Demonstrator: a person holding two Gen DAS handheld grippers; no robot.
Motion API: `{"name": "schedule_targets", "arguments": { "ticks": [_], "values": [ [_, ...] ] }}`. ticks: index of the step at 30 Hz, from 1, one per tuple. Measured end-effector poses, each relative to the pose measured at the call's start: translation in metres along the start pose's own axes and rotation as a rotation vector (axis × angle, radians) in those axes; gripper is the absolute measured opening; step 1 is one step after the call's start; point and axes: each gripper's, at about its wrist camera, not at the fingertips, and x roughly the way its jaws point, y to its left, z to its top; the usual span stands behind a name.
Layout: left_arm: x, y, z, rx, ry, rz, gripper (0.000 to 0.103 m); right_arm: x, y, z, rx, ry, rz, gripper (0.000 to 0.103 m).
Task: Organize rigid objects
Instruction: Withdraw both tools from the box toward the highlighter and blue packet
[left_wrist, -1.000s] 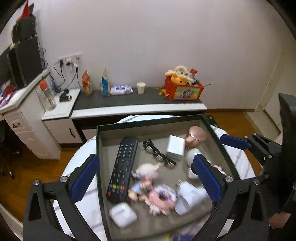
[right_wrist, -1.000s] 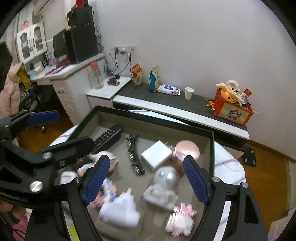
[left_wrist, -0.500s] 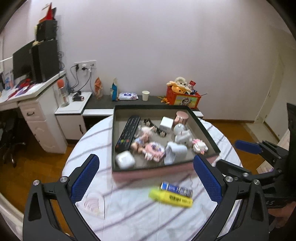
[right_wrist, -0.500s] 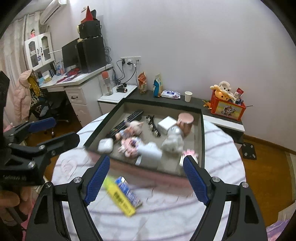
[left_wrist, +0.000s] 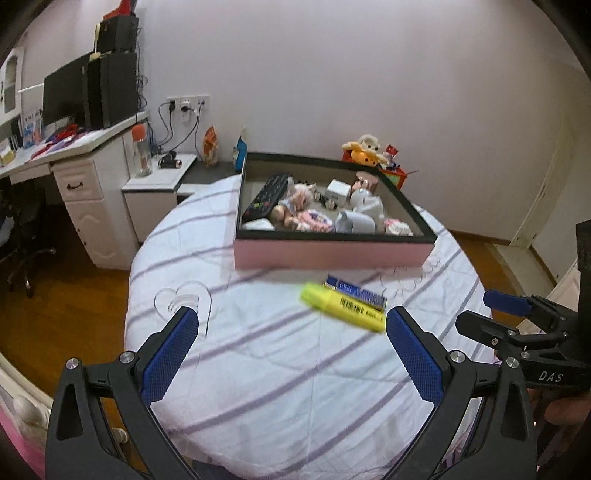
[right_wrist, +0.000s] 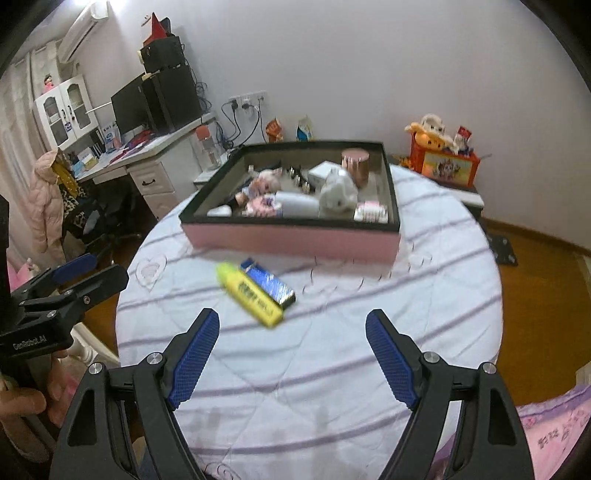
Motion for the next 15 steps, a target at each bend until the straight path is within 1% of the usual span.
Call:
{"name": "schedule_targets", "arguments": {
  "ticks": [5, 9, 15],
  "values": [
    [0.001, -0.002, -0.007, -0.001, 0.014, 0.001, 0.103, 0.003, 0.005, -0.006, -0.003, 0.01, 0.019, 0.083],
    [0.003, -0.003, -0.007, -0.001, 0.021, 0.007, 0.103, 0.008, 0.008, -0.004, -0.012, 0.017, 0.025, 0.083],
    [0.018, -0.004, -0.009, -0.011, 0.059, 0.024, 0.103, 0.019, 0.004, 0.0, -0.02, 0.028, 0.032, 0.083]
  ]
}}
